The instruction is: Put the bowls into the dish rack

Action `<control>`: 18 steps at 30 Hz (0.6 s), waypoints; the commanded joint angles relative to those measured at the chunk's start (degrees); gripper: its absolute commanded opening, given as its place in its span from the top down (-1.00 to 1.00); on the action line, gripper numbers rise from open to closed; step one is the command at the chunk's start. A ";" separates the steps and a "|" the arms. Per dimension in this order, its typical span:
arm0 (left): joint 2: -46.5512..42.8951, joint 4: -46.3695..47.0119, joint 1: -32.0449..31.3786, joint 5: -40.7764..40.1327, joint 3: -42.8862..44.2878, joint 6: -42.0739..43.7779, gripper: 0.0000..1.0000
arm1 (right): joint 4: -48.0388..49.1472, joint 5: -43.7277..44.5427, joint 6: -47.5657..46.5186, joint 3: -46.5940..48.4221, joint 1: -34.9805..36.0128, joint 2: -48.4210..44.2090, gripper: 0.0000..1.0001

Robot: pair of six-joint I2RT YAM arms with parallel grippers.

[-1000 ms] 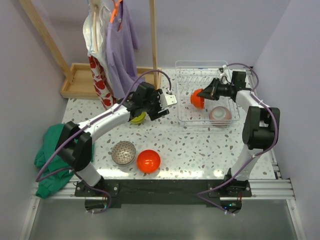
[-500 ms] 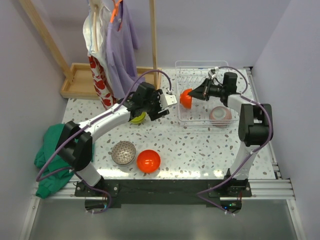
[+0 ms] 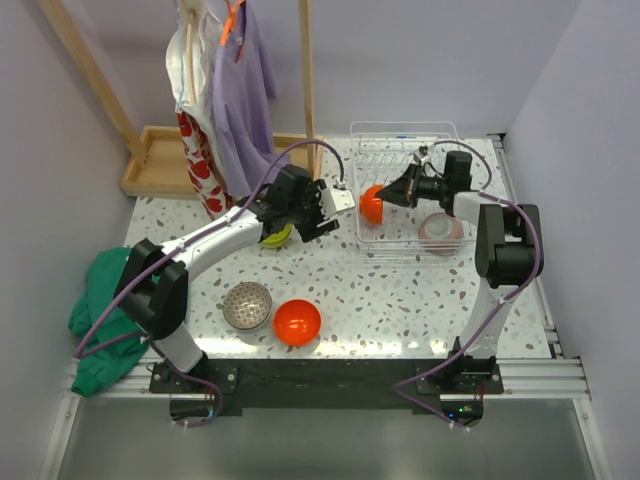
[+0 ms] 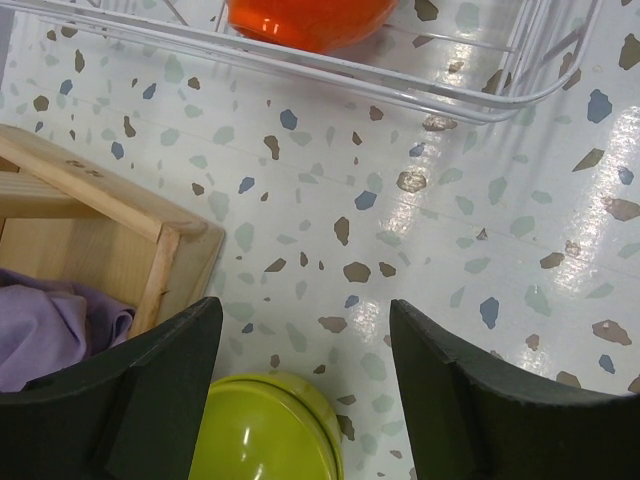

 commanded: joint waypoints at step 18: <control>-0.47 4.03 -0.22 2.25 0.13 -1.88 -0.46 | -40.19 12.98 -35.91 12.07 -7.40 -2.92 0.53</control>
